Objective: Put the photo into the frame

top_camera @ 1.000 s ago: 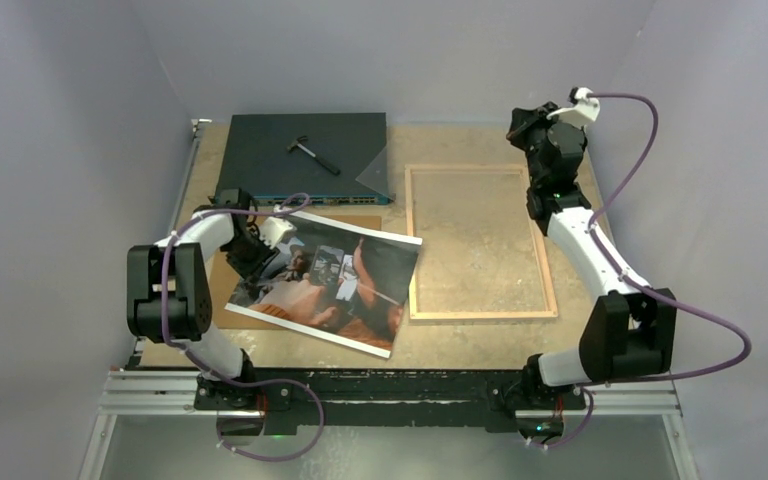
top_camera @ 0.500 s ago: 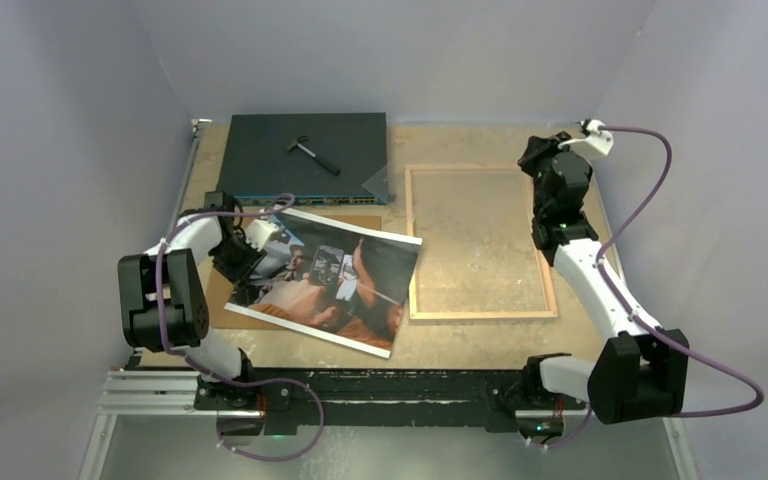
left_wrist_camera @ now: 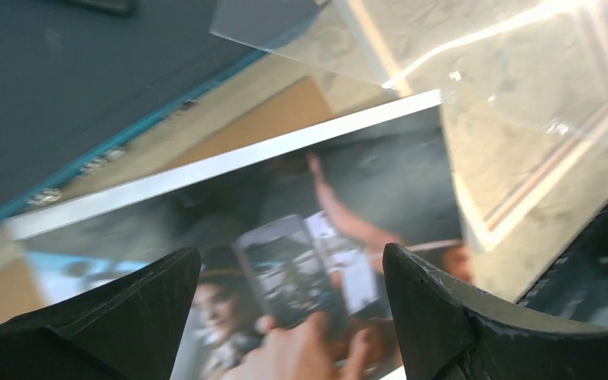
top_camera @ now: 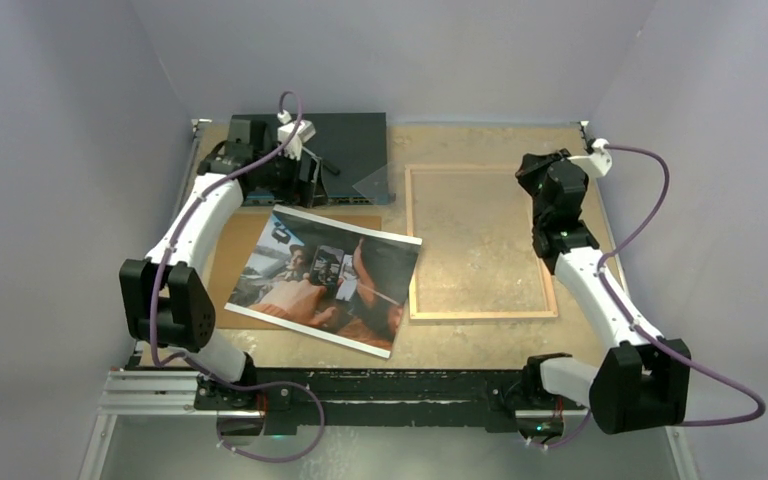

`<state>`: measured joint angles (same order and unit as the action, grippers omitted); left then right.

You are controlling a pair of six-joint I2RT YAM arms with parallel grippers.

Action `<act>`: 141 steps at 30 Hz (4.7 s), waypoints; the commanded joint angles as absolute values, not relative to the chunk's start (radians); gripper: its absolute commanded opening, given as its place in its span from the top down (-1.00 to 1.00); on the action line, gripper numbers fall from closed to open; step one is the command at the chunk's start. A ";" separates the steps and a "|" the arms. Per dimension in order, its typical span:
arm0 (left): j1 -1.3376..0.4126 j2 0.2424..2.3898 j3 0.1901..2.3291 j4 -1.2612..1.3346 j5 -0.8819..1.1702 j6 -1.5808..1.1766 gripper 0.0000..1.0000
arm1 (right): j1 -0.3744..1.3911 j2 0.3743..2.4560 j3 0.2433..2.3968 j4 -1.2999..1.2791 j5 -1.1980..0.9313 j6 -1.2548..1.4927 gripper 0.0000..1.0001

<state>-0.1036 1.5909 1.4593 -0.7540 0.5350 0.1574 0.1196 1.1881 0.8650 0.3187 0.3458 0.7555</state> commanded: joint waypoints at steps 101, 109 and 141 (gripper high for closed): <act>-0.167 1.897 1.313 -0.206 0.445 -0.327 1.00 | 0.069 1.833 1.189 0.174 -0.693 0.279 -0.87; -0.168 1.890 1.307 -0.205 0.443 -0.323 1.00 | 0.069 1.946 1.175 0.239 -0.815 0.335 -0.79; -0.168 1.859 1.312 -0.207 0.457 -0.324 1.00 | 0.145 1.968 0.916 1.085 -1.181 0.980 0.25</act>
<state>-0.1570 1.9118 1.2854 -0.2203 0.4351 -0.3435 0.1371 1.9896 0.9352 0.8680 -1.0962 0.8154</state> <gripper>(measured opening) 0.009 0.468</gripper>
